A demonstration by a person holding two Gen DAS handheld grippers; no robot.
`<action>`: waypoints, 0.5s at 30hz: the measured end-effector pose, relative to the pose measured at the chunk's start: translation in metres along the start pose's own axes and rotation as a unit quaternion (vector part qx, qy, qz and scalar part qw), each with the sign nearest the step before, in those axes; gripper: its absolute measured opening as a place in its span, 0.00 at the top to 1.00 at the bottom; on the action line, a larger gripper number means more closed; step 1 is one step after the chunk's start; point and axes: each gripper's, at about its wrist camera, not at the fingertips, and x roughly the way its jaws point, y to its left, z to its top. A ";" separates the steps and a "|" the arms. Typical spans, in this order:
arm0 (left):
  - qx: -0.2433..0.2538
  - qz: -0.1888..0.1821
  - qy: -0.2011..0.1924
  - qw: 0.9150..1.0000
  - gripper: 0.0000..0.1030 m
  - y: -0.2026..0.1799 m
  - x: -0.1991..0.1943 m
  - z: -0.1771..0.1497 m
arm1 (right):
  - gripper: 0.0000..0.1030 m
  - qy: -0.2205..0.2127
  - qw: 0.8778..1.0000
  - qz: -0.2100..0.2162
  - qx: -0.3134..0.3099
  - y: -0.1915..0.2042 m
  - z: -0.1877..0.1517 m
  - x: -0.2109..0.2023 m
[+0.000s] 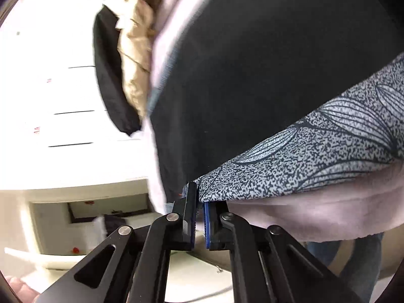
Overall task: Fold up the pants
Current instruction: 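Close both grippers on the patterned waistband edge of the pants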
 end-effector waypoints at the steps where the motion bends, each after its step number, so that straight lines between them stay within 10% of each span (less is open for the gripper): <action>1: -0.012 -0.005 -0.004 1.000 0.23 0.003 0.002 0.001 | 0.95 -0.003 1.000 0.009 -0.002 0.005 0.002 -0.002; 6: -0.076 -0.003 -0.066 0.995 0.25 0.025 -0.008 0.030 | 0.95 0.013 1.000 -0.005 -0.023 0.016 0.004 -0.003; 9: -0.078 0.009 -0.077 0.994 0.59 0.037 -0.008 0.044 | 0.90 0.029 0.999 -0.018 -0.010 0.002 0.001 0.003; 15: -0.019 0.057 -0.067 0.996 0.75 0.033 -0.008 0.051 | 0.90 -0.006 0.998 -0.012 0.056 -0.041 0.004 -0.002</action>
